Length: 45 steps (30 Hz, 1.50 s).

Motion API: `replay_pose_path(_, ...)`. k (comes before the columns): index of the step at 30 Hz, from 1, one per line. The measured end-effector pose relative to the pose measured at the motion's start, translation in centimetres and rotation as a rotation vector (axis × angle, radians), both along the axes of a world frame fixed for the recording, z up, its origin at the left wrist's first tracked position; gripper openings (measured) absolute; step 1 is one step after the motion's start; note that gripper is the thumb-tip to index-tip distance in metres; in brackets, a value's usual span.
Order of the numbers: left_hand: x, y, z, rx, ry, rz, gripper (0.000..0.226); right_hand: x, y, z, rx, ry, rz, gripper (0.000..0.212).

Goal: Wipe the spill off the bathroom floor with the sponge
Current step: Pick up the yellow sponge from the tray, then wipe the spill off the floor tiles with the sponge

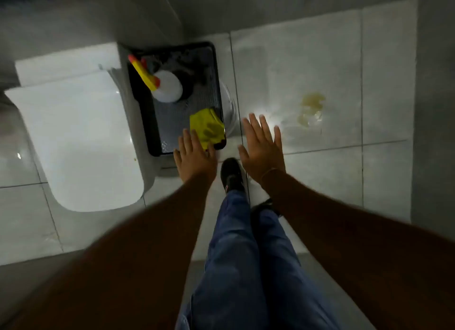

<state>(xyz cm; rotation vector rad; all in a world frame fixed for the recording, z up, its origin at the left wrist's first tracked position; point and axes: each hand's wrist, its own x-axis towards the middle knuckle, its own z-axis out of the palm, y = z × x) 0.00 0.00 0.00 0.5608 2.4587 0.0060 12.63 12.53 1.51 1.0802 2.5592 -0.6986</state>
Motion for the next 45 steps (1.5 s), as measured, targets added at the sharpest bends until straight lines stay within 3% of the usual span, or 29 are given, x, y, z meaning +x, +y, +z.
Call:
replay_pose_path(10,-5.3,1.6,-10.0,-0.029,-0.097,0.426,0.062,-1.1,0.2,-7.1,0.014,-0.052,0.030,0.068)
replay_pose_path(18,-6.1,2.1,-8.6,0.420,-0.258,0.673,0.015,0.7,-0.7,-6.9,-0.104,0.008,-0.158,0.063)
replay_pose_path(21,-5.7,2.6,-6.5,0.589,-0.345,0.611,0.016,0.1,-0.1,-6.3,-0.260,0.175,-0.376,0.065)
replay_pose_path(24,-4.5,3.0,-4.6,0.637,-0.520,0.519,0.016,-1.2,1.5,-5.3,-0.723,0.404,-0.719,0.077)
replay_pose_path(27,-2.2,4.2,-2.9,0.641,-0.736,0.490,0.012,-1.0,3.6,-4.3,-1.026,0.414,-0.935,0.084)
replay_pose_path(30,0.9,5.9,-1.4,0.607,-1.025,0.566,0.015,1.3,5.0,-4.4,-1.358,0.415,-1.042,0.066)
replay_pose_path(32,2.8,7.4,-0.6,0.565,-1.085,0.605,0.029,3.2,5.6,-4.4,-1.462,0.485,-1.094,0.055)
replay_pose_path(36,5.3,10.8,-0.2,0.409,-1.006,0.710,0.053,6.1,6.0,-4.6,-1.432,0.556,-1.167,0.051)
replay_pose_path(38,6.4,12.3,-0.7,0.318,-1.031,0.771,0.044,7.3,5.5,-5.2,-1.459,0.595,-1.233,0.052)
replay_pose_path(41,8.1,13.4,-2.0,0.328,-1.001,0.837,0.011,8.2,4.6,-6.1,-1.450,0.655,-1.371,0.047)
replay_pose_path(45,10.4,14.0,-5.0,0.234,-0.907,0.771,0.021,10.7,4.1,-7.9,-1.376,0.672,-1.421,0.041)
